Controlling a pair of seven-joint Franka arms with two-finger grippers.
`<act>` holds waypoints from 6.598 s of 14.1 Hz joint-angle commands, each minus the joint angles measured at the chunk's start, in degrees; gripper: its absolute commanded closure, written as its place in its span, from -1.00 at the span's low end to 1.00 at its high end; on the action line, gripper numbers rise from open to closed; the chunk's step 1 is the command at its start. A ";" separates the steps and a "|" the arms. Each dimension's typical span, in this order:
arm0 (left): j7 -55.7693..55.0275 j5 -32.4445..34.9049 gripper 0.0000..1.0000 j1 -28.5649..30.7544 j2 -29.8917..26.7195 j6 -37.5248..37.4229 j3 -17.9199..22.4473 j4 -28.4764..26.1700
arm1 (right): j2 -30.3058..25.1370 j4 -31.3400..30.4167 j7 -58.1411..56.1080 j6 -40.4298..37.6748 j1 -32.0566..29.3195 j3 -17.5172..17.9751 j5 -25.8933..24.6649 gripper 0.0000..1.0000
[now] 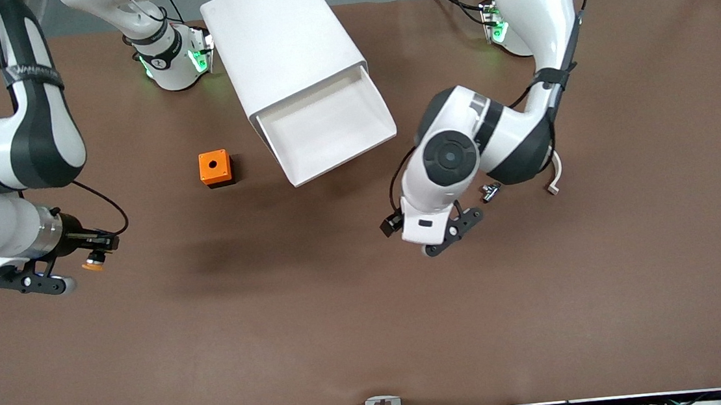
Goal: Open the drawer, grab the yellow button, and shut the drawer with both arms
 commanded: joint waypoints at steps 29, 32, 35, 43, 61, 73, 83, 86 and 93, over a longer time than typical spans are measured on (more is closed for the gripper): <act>-7.16 -14.87 -1.00 -17.51 -0.11 -1.18 -2.54 -4.56 | 12.75 -8.10 -22.49 24.70 -14.32 1.95 2.20 -1.00; -7.16 -17.16 -1.00 -17.42 -0.11 -1.27 -2.54 -5.44 | 7.39 -7.57 -22.05 16.35 -13.27 2.30 2.20 -1.00; -7.16 -20.05 -1.00 -17.33 -0.11 -1.27 -2.54 -6.58 | 1.33 -6.43 -22.23 8.18 -11.16 2.21 2.03 -1.00; -10.14 -23.24 -1.00 -16.89 -0.20 -1.18 -2.02 -7.90 | -10.81 -3.18 -16.80 -11.52 -10.80 2.21 1.85 -1.00; 25.40 -3.13 -0.99 9.54 -18.29 -15.12 -2.02 -7.11 | -14.07 2.18 -11.51 -16.98 -4.12 2.12 2.47 -1.00; 56.65 0.84 -0.99 31.35 -36.39 -13.16 -2.19 -27.82 | -14.34 13.44 -10.98 -26.73 -4.74 1.77 3.52 -1.00; 58.85 1.82 -0.99 33.99 -41.42 -6.28 -2.46 -33.12 | -16.97 11.77 -10.98 -32.28 -7.11 1.86 4.76 -1.00; 65.06 1.64 -0.99 37.05 -43.35 -5.75 -2.19 -32.95 | -18.99 9.06 -7.48 -32.11 -6.41 2.12 4.49 -1.00; 63.07 1.73 -0.99 37.07 -43.88 -6.37 -2.72 -28.47 | -21.81 6.58 -7.02 -29.64 -4.65 0.54 4.93 -1.00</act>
